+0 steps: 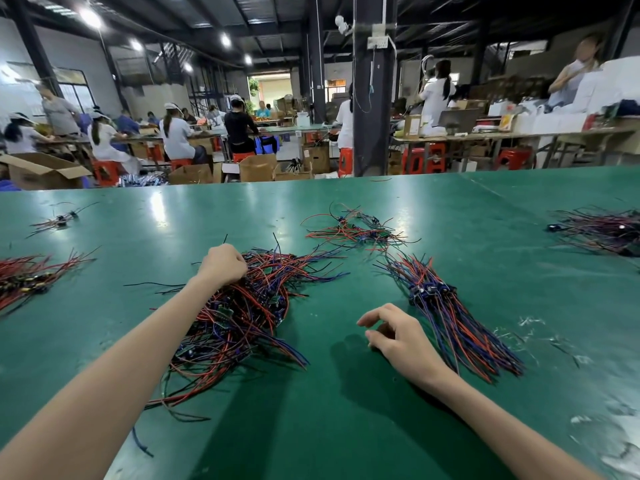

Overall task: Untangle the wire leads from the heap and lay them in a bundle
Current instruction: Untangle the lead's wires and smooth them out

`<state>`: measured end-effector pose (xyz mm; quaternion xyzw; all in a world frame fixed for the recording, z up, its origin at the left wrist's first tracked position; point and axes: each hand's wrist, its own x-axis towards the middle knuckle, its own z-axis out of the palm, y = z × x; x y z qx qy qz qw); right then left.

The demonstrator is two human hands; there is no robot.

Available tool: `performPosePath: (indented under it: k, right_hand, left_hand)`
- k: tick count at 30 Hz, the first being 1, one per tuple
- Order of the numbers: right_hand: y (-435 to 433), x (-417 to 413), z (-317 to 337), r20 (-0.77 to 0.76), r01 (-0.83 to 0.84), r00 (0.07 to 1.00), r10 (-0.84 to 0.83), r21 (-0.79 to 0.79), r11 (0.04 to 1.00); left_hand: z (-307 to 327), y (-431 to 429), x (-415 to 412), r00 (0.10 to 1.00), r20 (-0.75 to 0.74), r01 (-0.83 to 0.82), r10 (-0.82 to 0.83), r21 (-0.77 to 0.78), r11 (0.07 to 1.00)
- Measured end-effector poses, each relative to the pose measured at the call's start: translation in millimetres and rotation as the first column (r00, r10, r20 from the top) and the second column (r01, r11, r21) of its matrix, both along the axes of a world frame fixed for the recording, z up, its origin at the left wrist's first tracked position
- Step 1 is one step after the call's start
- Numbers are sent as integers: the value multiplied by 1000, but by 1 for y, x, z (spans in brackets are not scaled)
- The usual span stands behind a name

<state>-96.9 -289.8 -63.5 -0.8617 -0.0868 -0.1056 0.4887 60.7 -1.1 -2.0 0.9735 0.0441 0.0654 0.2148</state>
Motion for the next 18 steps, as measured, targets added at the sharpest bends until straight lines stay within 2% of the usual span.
performPosePath:
  k: [3, 5, 6, 8, 10, 11, 12, 15, 18]
  right_hand:
    - [0, 0, 0, 3, -3, 1000, 3, 3, 1000]
    - [1, 0, 1, -1, -6, 1000, 6, 7, 1000]
    - [1, 0, 1, -1, -7, 1000, 7, 9, 1000]
    - [1, 0, 1, 1, -7, 1000, 7, 10, 1000]
    - [1, 0, 1, 1, -8, 1000, 8, 10, 1000]
    - [1, 0, 0, 0, -10, 1000, 10, 9, 1000]
    - [1, 1, 0, -1, -10, 1000, 10, 9, 1000]
    - [0, 2, -4, -14, 0, 1000, 1, 30, 1000]
    - [-3, 5, -6, -71, 11, 997, 1, 170, 985]
  left_hand:
    - [6, 2, 2, 993, 65, -95, 103, -113, 989]
    - [14, 1, 4, 989, -15, -145, 149, -351, 925]
    - [22, 1, 3, 986, -89, -168, 143, -528, 832]
    - [41, 1, -5, 976, -215, -198, 37, -804, 561]
    - [58, 0, -15, 969, -230, -197, -87, -938, 284]
    - [64, -1, -19, 971, -208, -182, -114, -962, 204]
    - [69, -5, -24, 975, -184, -159, -122, -969, 192]
    - [70, -26, -42, 970, -138, -88, -198, -966, 241]
    - [59, -50, -65, 935, -114, -41, -337, -976, 215]
